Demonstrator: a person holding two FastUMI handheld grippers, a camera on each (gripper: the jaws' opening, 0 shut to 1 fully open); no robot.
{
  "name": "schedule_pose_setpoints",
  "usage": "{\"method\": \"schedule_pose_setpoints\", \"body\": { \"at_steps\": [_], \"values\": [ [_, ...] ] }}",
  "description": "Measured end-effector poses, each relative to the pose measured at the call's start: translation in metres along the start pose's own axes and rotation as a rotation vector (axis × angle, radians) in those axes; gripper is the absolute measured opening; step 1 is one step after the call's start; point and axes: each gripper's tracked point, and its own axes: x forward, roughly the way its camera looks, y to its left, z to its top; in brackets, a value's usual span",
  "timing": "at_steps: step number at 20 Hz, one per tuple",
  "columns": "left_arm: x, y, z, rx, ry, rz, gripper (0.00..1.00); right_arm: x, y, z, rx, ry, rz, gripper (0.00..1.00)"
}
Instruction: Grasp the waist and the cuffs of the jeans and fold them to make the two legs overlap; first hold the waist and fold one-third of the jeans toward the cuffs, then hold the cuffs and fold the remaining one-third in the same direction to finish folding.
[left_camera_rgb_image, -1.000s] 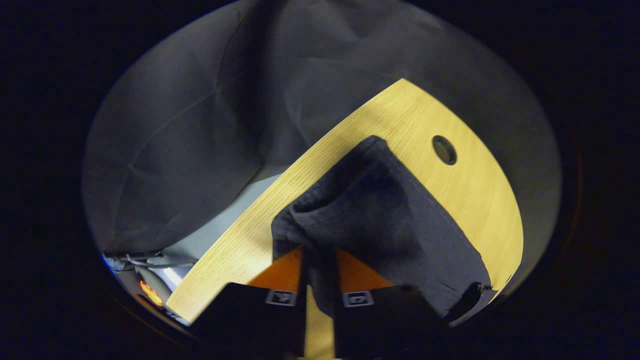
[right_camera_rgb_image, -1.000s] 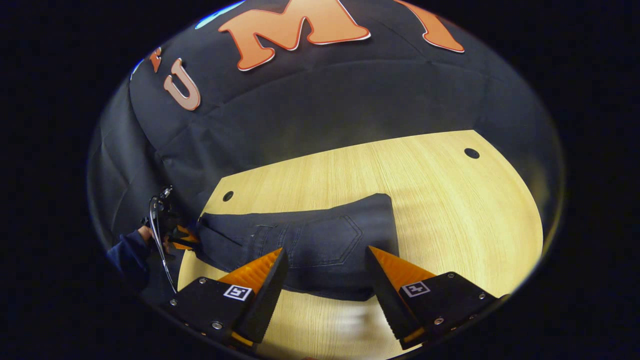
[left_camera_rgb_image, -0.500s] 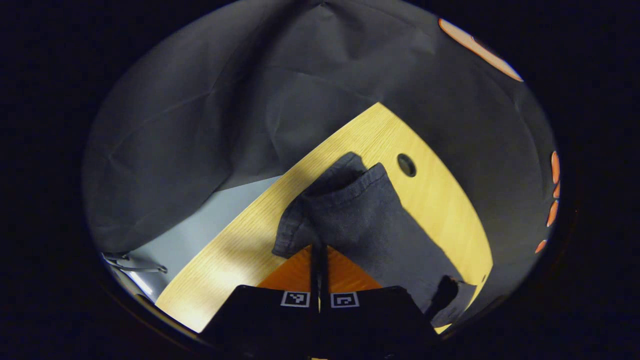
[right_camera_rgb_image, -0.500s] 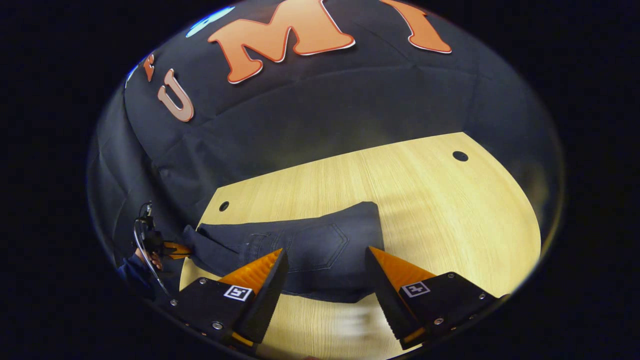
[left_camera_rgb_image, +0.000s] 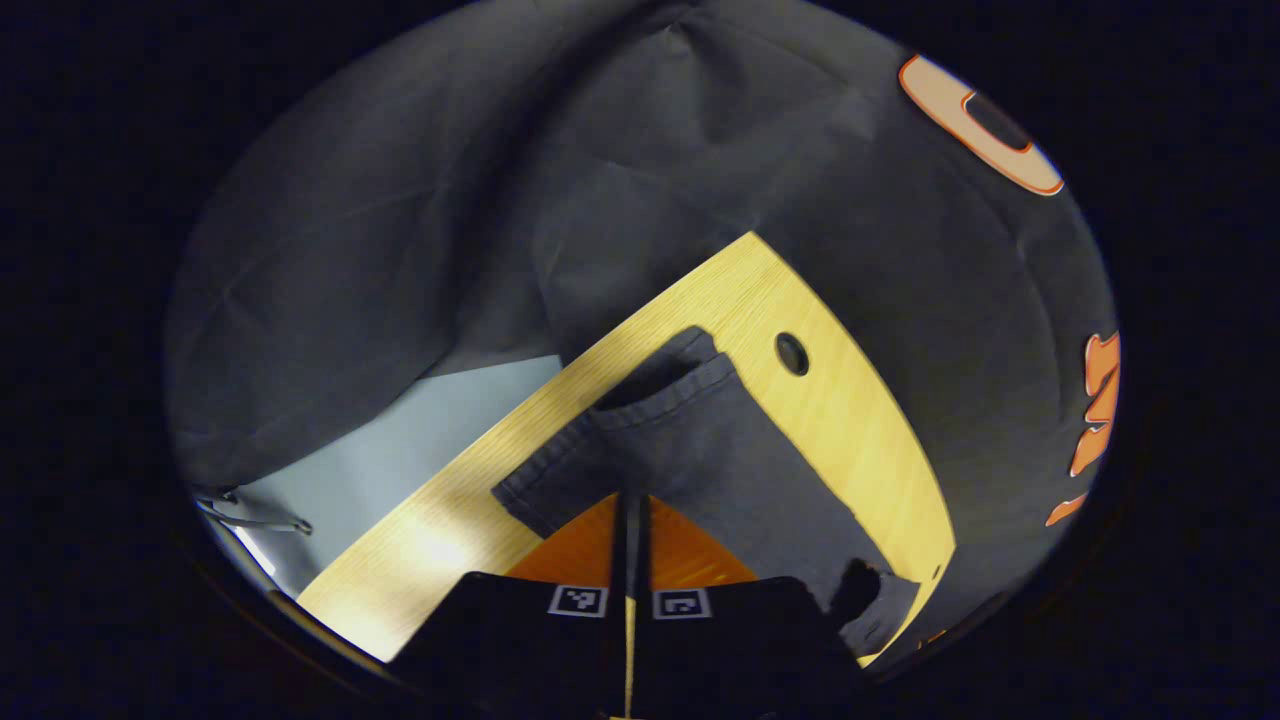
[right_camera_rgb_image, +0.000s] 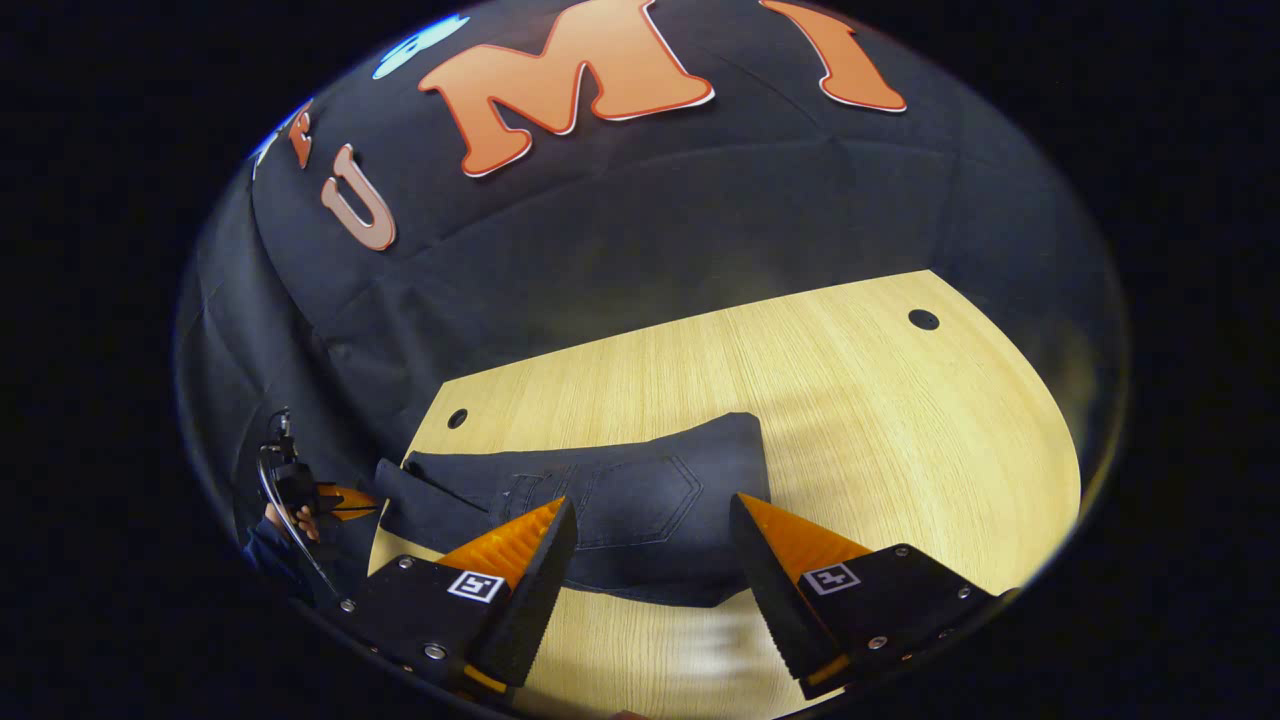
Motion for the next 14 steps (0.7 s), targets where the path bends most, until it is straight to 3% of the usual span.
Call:
{"method": "schedule_pose_setpoints", "body": {
  "at_steps": [4, 5, 6, 11, 14],
  "values": [
    [0.021, 0.019, 0.028, 0.116, -0.049, 0.127, 0.78, 0.0, -0.007, 0.0, -0.01, 0.007, -0.011, 0.93],
    [0.026, 0.016, 0.036, 0.145, -0.062, 0.143, 0.78, -0.001, -0.009, 0.001, -0.01, 0.007, -0.015, 0.93],
    [0.032, 0.015, 0.037, 0.176, -0.04, 0.151, 0.85, 0.0, -0.013, 0.0, -0.007, 0.009, -0.024, 0.93],
    [0.023, 0.016, 0.031, 0.319, 0.029, 0.217, 0.87, 0.002, -0.016, 0.001, -0.004, 0.015, -0.036, 0.93],
    [0.026, 0.013, 0.025, 0.397, 0.046, 0.189, 0.88, 0.005, -0.015, -0.003, -0.011, 0.029, -0.039, 0.93]
  ]
}}
